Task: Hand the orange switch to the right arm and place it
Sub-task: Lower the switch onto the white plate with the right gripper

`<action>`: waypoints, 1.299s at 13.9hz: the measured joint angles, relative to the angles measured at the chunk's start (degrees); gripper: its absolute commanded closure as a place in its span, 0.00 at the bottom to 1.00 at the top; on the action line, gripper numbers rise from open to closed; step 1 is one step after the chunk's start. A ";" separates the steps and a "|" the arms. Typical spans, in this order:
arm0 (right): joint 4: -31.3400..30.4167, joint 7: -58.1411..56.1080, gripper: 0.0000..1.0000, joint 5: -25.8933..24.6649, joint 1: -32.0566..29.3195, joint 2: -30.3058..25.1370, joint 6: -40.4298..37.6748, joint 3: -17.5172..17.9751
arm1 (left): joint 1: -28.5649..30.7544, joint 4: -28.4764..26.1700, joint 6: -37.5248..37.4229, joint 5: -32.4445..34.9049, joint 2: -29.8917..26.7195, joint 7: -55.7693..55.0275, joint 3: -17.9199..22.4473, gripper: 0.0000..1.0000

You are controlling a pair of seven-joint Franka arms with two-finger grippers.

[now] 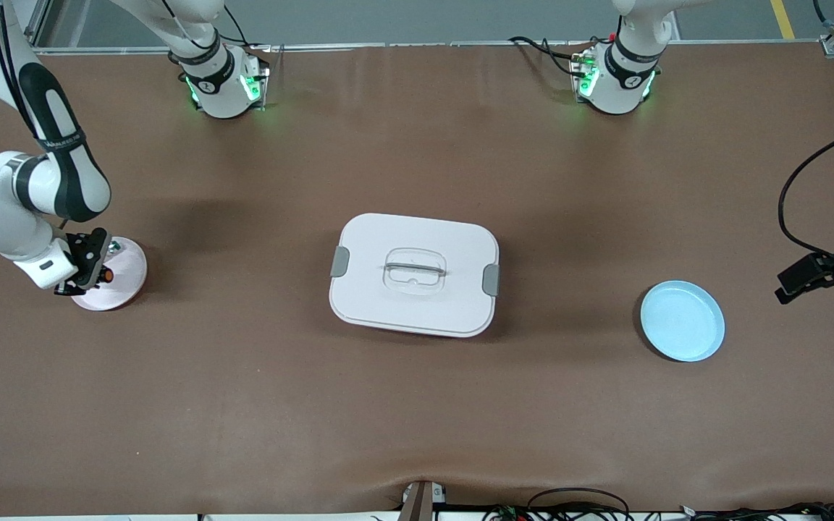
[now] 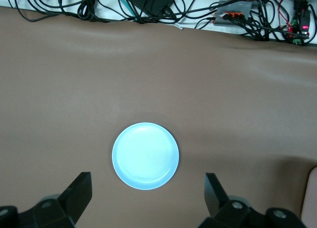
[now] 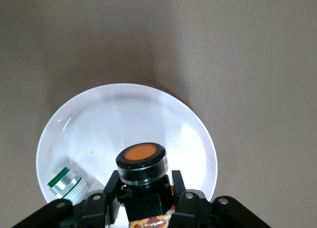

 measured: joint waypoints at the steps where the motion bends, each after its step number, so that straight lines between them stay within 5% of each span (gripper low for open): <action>1: 0.00 0.00 1.00 0.00 0.00 0.47 0.73 0.01 | -2.67 0.00 -0.30 -0.29 -0.53 -0.02 2.39 0.00; 8: 0.02 0.31 1.00 0.00 -0.23 4.03 5.87 -0.02 | -13.88 -4.68 -4.34 -2.37 -6.92 -0.02 13.57 0.00; 18: 0.05 1.10 1.00 0.00 -0.36 5.29 6.60 -0.75 | -11.55 -15.34 -4.40 -2.44 -16.14 1.91 11.62 0.00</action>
